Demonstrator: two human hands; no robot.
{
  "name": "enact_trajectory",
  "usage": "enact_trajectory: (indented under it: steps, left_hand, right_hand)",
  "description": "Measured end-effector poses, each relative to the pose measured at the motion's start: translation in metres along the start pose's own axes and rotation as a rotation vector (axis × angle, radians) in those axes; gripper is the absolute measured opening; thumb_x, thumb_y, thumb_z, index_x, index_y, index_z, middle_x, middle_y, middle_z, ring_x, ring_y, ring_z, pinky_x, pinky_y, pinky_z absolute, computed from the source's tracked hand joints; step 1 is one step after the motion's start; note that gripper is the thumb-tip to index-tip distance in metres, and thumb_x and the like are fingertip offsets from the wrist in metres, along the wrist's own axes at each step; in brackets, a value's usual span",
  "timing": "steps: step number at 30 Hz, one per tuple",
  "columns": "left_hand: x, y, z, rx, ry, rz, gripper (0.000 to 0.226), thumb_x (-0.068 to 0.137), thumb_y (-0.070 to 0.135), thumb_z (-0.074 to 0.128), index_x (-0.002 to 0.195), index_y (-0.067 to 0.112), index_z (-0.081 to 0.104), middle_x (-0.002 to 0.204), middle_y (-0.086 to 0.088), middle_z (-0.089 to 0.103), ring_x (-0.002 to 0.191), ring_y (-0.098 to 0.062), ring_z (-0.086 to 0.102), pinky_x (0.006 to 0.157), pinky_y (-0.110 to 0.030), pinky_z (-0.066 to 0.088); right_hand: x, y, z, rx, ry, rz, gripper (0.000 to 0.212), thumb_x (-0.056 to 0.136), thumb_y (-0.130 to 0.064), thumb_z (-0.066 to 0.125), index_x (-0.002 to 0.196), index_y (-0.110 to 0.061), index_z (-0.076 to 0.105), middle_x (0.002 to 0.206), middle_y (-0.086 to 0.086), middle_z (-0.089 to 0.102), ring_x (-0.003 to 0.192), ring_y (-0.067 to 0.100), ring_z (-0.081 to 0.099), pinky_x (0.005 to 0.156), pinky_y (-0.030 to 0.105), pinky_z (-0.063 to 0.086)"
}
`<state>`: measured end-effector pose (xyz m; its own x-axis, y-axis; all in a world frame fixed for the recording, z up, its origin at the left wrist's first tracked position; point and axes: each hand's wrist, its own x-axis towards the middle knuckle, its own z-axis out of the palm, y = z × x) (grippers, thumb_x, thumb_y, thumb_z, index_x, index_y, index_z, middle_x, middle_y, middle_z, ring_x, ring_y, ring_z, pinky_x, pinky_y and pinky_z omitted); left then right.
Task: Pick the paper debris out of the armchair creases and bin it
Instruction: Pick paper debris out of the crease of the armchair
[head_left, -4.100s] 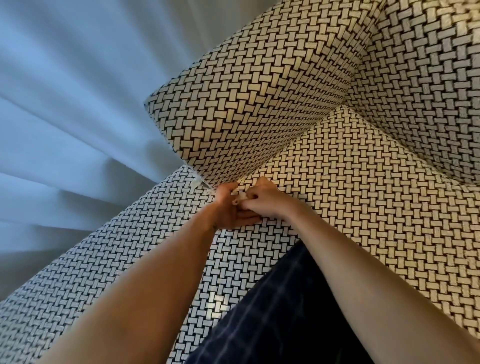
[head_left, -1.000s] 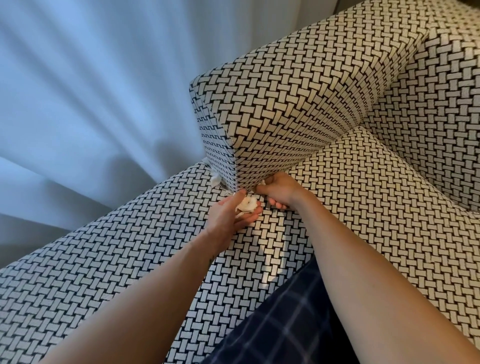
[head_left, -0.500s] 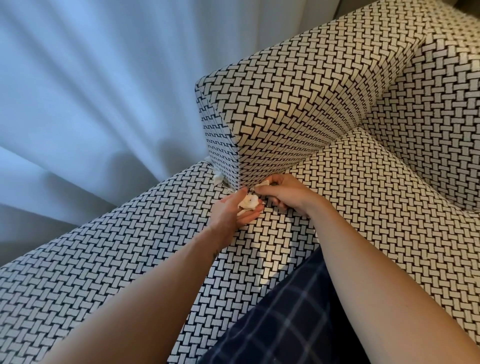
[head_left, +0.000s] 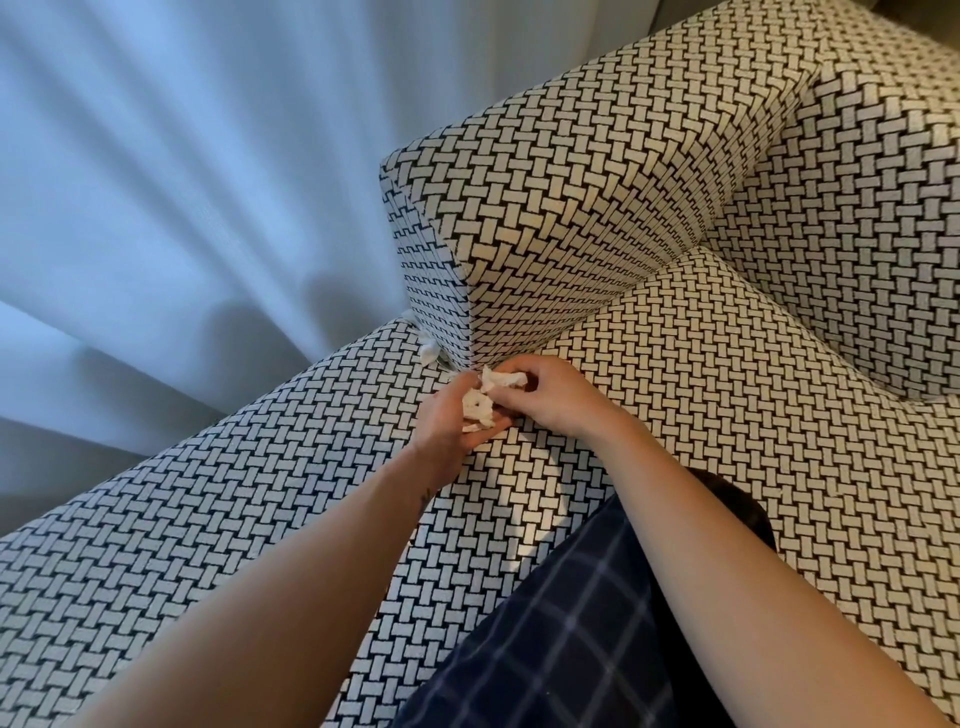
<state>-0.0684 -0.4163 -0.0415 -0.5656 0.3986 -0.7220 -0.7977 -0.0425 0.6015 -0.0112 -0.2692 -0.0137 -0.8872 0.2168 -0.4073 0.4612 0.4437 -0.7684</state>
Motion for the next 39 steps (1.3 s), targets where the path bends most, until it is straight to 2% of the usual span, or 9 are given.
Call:
enact_trajectory:
  steps: [2, 5, 11, 18, 22, 27, 34, 37, 39]
  left_hand:
    - [-0.002, 0.001, 0.000, 0.010, -0.025, -0.002, 0.030, 0.100, 0.024, 0.056, 0.116, 0.001, 0.066, 0.102, -0.018, 0.076, 0.084, -0.023, 0.075, 0.066, -0.031, 0.063]
    - [-0.004, 0.002, -0.001, 0.002, -0.054, -0.011, 0.033, 0.101, 0.026, 0.053, 0.116, -0.002, 0.063, 0.107, -0.024, 0.074, 0.095, -0.032, 0.074, 0.074, -0.035, 0.064]
    - [-0.004, 0.001, -0.001, 0.011, -0.053, 0.004, 0.040, 0.104, 0.030, 0.047, 0.122, -0.002, 0.062, 0.095, -0.018, 0.075, 0.088, -0.027, 0.074, 0.077, -0.036, 0.064]
    - [-0.005, 0.003, 0.000, -0.012, -0.021, -0.015, 0.047, 0.104, 0.041, 0.039, 0.103, 0.005, 0.069, 0.091, -0.010, 0.079, 0.084, -0.020, 0.076, 0.084, -0.038, 0.060]
    - [-0.006, 0.005, -0.002, 0.010, -0.026, -0.031, 0.043, 0.101, 0.030, 0.043, 0.122, -0.001, 0.064, 0.114, -0.019, 0.074, 0.107, -0.028, 0.070, 0.093, -0.043, 0.059]
    - [-0.008, 0.002, -0.001, 0.009, -0.021, -0.017, 0.043, 0.099, 0.027, 0.043, 0.123, -0.004, 0.063, 0.103, -0.019, 0.073, 0.093, -0.027, 0.072, 0.078, -0.036, 0.064]
    - [-0.007, 0.001, -0.001, 0.073, -0.008, 0.012, 0.031, 0.103, 0.017, 0.047, 0.123, -0.002, 0.060, 0.107, -0.019, 0.075, 0.097, -0.028, 0.075, 0.078, -0.036, 0.063]
    - [-0.009, 0.001, 0.002, 0.126, 0.006, 0.044, 0.023, 0.105, 0.016, 0.045, 0.109, 0.002, 0.062, 0.089, -0.016, 0.077, 0.082, -0.026, 0.075, 0.078, -0.037, 0.063]
    - [-0.010, 0.001, 0.004, 0.160, 0.024, 0.064, 0.024, 0.106, 0.018, 0.045, 0.101, 0.005, 0.064, 0.076, -0.013, 0.074, 0.066, -0.021, 0.069, 0.068, -0.033, 0.060]
  right_hand:
    - [-0.003, -0.002, -0.005, 0.016, 0.028, -0.011, 0.036, 0.090, -0.038, 0.073, 0.125, -0.030, 0.068, 0.119, -0.008, 0.058, 0.106, 0.010, 0.058, 0.086, 0.025, 0.045]
    - [-0.005, -0.002, -0.020, 0.109, 0.030, 0.030, 0.027, 0.092, -0.034, 0.073, 0.118, -0.032, 0.069, 0.111, -0.013, 0.065, 0.097, 0.005, 0.062, 0.076, 0.021, 0.045]
    - [-0.002, -0.001, -0.010, 0.074, 0.072, 0.043, 0.024, 0.091, -0.032, 0.074, 0.112, -0.023, 0.066, 0.096, -0.009, 0.068, 0.083, 0.005, 0.063, 0.064, 0.019, 0.043]
    - [0.005, -0.005, 0.015, -0.085, 0.118, 0.011, 0.032, 0.085, -0.035, 0.078, 0.112, -0.018, 0.072, 0.101, -0.006, 0.065, 0.084, 0.008, 0.062, 0.064, 0.022, 0.044]
    - [-0.002, -0.007, 0.007, -0.023, 0.030, 0.036, 0.031, 0.088, -0.033, 0.074, 0.116, -0.019, 0.073, 0.099, -0.008, 0.072, 0.088, 0.008, 0.066, 0.074, 0.023, 0.051]
    - [0.003, -0.006, -0.002, 0.332, -0.003, 0.173, 0.025, 0.098, -0.023, 0.053, 0.101, -0.012, 0.075, 0.086, 0.004, 0.078, 0.067, 0.011, 0.061, 0.061, 0.023, 0.045]
    - [0.004, -0.005, -0.006, 0.425, 0.008, 0.198, 0.022, 0.098, 0.001, 0.050, 0.110, -0.006, 0.066, 0.080, 0.010, 0.078, 0.060, 0.012, 0.066, 0.059, 0.026, 0.053]
    - [0.007, -0.003, -0.007, 0.466, 0.131, 0.228, 0.021, 0.102, -0.004, 0.046, 0.118, -0.003, 0.060, 0.080, 0.011, 0.074, 0.062, 0.017, 0.065, 0.055, 0.028, 0.053]
    - [0.010, 0.000, -0.008, 0.455, 0.184, 0.250, 0.023, 0.103, -0.007, 0.045, 0.124, -0.004, 0.055, 0.080, 0.011, 0.073, 0.060, 0.017, 0.063, 0.051, 0.028, 0.051]
